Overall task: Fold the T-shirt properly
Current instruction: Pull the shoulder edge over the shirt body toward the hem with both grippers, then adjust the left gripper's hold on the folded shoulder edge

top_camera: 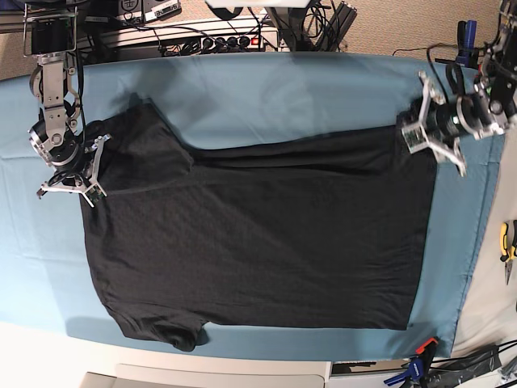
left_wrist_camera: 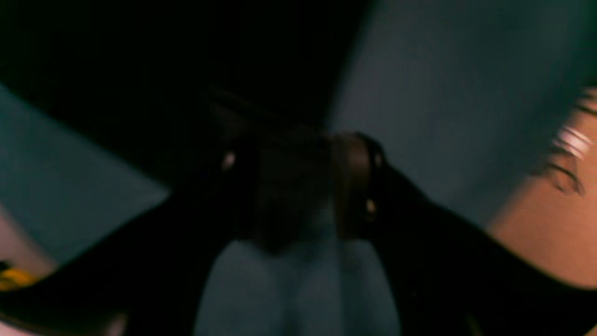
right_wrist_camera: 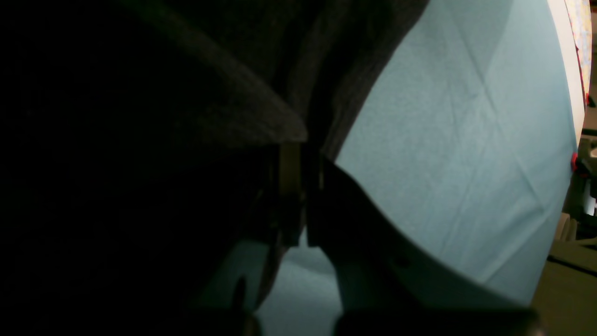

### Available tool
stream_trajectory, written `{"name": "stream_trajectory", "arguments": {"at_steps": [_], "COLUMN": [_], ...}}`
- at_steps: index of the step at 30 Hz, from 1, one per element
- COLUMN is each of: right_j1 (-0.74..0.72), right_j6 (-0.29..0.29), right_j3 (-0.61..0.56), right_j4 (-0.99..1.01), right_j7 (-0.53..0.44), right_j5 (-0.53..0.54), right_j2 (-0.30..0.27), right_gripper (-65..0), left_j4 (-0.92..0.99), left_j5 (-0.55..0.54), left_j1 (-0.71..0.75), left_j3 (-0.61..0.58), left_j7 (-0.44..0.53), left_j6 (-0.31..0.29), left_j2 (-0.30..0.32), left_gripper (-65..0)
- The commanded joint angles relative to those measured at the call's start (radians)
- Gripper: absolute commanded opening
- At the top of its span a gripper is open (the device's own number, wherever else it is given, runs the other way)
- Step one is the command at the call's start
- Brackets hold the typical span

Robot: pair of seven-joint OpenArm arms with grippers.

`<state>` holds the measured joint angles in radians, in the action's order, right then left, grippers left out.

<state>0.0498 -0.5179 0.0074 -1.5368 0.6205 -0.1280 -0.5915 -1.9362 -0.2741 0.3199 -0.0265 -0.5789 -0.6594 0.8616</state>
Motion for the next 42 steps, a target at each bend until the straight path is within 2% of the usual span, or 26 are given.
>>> {"name": "stream_trajectory", "arguments": {"at_steps": [1,3,5,12,15,18,26,32,42], "right_j1": [-0.017,-0.017,-0.017,-0.019,-0.020,-0.019,-0.019,-0.019,-0.019], "right_j6": [0.013,0.013,0.013,0.013,0.013,0.013,0.013,0.013,0.013], "right_j3": [0.011,0.011,0.011,0.011,0.011,0.011,0.011,0.011,0.011], "right_j4": [-0.014,-0.014,-0.014,-0.014,-0.014,-0.014,-0.014,-0.014,-0.014], "right_j7": [-0.015,-0.016,-0.016,-0.019,-0.019,-0.019,-0.019,-0.019,-0.018], "right_j5": [0.001,0.001,0.001,0.000,0.001,0.000,0.000,0.000,0.000], "right_j2": [-0.015,-0.012,-0.006,0.004,0.004,0.004,0.004,0.004,0.004], "right_gripper": [-65.0,-65.0,-65.0,-65.0,-65.0,-65.0,-65.0,-65.0,-65.0], "left_j4": [-0.012,-0.012,-0.012,-0.012,-0.012,-0.012,-0.011,-0.011,0.034], "left_j5": [0.023,0.094,0.148,0.260,0.335,0.446,0.600,0.605,0.603], "left_j1": [0.005,0.031,0.050,0.092,0.098,0.093,0.092,0.067,0.020], "left_j3": [0.009,0.009,0.009,-0.017,-0.073,-0.150,-0.340,-0.346,-0.346], "left_j7": [0.022,0.058,0.090,0.119,0.135,0.135,0.135,0.131,0.131], "left_j6": [0.007,0.022,0.067,0.134,0.184,0.276,0.402,0.405,0.404], "left_j2": [0.019,0.016,0.016,0.011,0.011,0.011,0.011,0.011,0.011], "left_gripper": [-37.8,-37.8,-37.8,-38.0,-39.5,-39.5,-39.5,-45.1,-45.1]}}
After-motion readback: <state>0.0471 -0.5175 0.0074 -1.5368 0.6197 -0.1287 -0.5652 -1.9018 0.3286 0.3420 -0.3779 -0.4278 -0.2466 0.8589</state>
